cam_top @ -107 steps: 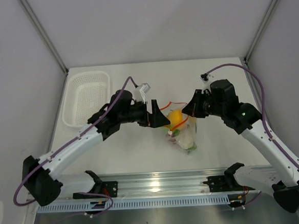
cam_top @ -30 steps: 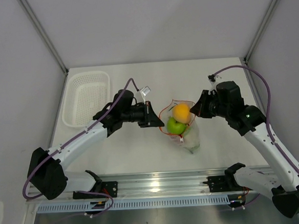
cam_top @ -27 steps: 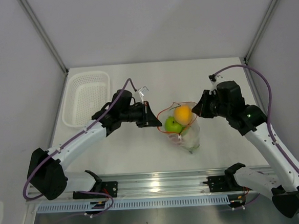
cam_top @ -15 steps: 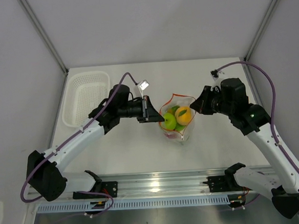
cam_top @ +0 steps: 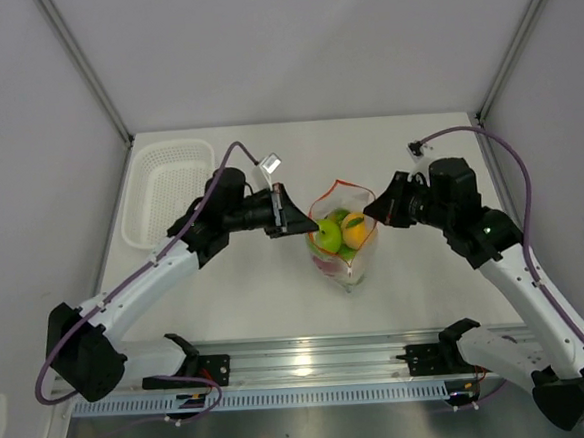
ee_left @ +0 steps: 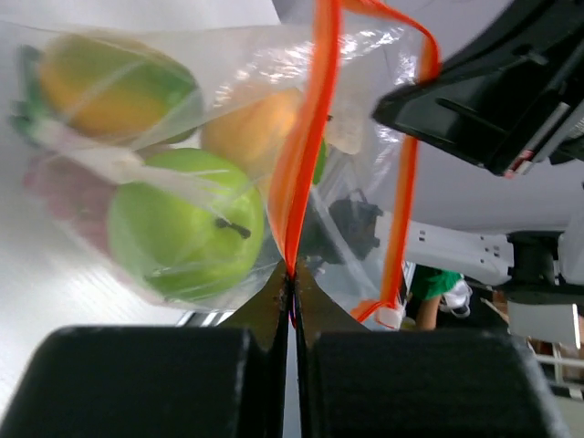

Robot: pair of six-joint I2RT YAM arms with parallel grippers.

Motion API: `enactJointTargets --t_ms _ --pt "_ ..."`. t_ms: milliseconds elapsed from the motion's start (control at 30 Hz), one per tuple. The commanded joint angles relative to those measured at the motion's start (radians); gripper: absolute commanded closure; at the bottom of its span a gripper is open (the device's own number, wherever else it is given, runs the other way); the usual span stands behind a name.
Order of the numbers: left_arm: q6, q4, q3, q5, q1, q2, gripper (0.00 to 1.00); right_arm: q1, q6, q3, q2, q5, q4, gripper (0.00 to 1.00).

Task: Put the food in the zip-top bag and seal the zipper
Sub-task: Adjust the zipper food storage bag at the center of the board, then pick up the fake fruit from the bin.

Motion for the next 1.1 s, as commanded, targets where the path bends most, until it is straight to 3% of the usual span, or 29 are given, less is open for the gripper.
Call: enactJointTargets --t_ms 0,167,333,400,467,533,567,667,900,1067 --pt "-0.064 0.110 0.030 0.056 -0.071 0.067 0.99 0.038 0.080 -0.096 0.014 -0.058 0.150 1.00" --pt "-0.056 0.120 0.060 0.076 -0.100 0.121 0.99 0.124 0.083 -0.093 0.069 -0.011 0.165 1.00" --pt "0.060 -0.015 0.088 -0.013 -0.088 0.056 0.99 0.118 0.022 0.002 0.060 0.081 0.062 1.00" --pt "0.100 -0.047 0.090 -0.043 -0.077 0.034 0.86 0.110 0.004 0.022 0.060 0.088 0.036 1.00" --pt "0.114 -0.084 0.082 -0.056 -0.047 -0.003 0.63 0.101 0.000 0.036 0.058 0.088 0.030 1.00" --pt "0.128 -0.091 0.054 -0.065 -0.008 -0.050 0.53 0.100 0.003 0.037 0.058 0.080 0.034 1.00" --pt "0.131 -0.092 0.036 -0.072 0.006 -0.070 0.41 0.101 0.003 0.039 0.058 0.079 0.039 1.00" --pt "0.148 -0.130 0.004 -0.117 0.069 -0.139 0.17 0.101 0.008 0.037 0.060 0.072 0.045 1.00" --pt "0.235 -0.343 0.011 -0.356 0.232 -0.216 0.09 0.101 -0.012 0.053 0.078 0.068 0.046 1.00" --pt "0.241 -0.443 0.008 -0.566 0.360 -0.172 0.11 0.096 -0.038 0.069 0.110 0.068 0.042 1.00"
